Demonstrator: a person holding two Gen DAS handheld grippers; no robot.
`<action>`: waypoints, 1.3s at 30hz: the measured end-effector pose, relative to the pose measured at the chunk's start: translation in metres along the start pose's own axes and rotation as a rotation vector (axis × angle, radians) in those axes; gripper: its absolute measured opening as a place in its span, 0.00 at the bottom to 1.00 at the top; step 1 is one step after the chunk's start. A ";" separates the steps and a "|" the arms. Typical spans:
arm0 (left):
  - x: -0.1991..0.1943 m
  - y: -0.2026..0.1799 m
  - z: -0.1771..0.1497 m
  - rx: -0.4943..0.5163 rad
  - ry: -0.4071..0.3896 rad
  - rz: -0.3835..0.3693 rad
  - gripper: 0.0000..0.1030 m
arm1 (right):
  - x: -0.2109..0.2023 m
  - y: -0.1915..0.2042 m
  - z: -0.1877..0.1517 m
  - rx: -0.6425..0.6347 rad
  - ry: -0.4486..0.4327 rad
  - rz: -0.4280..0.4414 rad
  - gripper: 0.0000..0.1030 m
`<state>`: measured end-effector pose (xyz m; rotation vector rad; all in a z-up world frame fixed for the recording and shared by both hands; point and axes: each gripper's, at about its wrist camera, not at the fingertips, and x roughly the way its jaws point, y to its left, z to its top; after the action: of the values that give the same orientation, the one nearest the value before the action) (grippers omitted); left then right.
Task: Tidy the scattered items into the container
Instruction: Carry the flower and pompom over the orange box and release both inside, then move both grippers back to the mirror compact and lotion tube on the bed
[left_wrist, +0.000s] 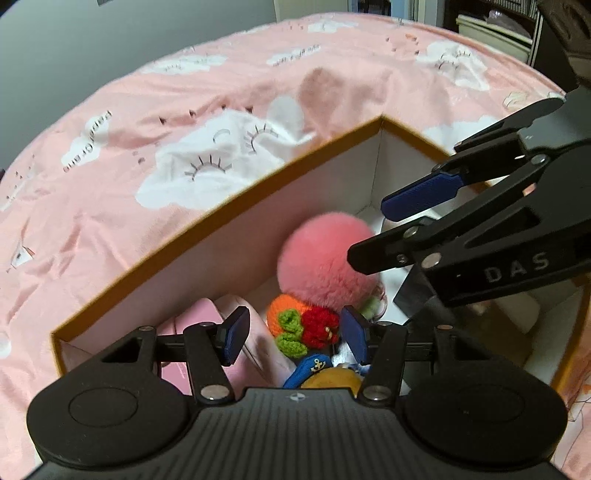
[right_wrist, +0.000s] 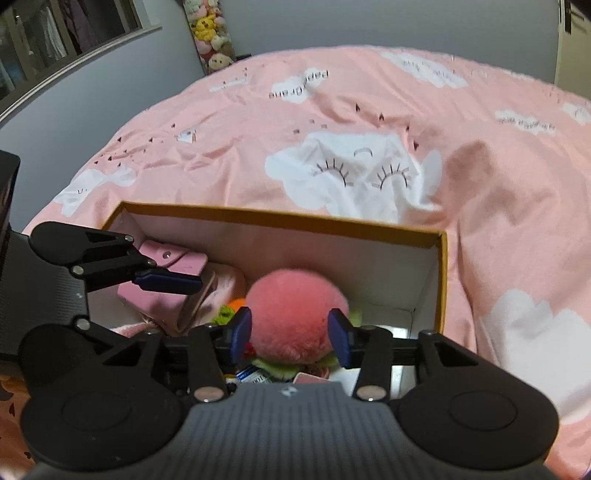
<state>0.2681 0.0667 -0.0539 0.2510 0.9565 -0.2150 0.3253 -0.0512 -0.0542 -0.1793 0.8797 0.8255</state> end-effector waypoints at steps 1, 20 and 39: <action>-0.005 -0.001 0.000 0.000 -0.011 0.003 0.62 | -0.003 0.001 0.000 -0.006 -0.011 -0.002 0.50; -0.135 -0.051 -0.047 -0.102 -0.212 -0.018 0.61 | -0.124 0.059 -0.068 -0.044 -0.292 0.055 0.59; -0.116 -0.109 -0.161 -0.187 0.172 -0.107 0.56 | -0.114 0.104 -0.207 -0.206 0.132 0.094 0.58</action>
<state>0.0463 0.0201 -0.0598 0.0467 1.1545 -0.2025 0.0848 -0.1397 -0.0836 -0.3787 0.9315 1.0007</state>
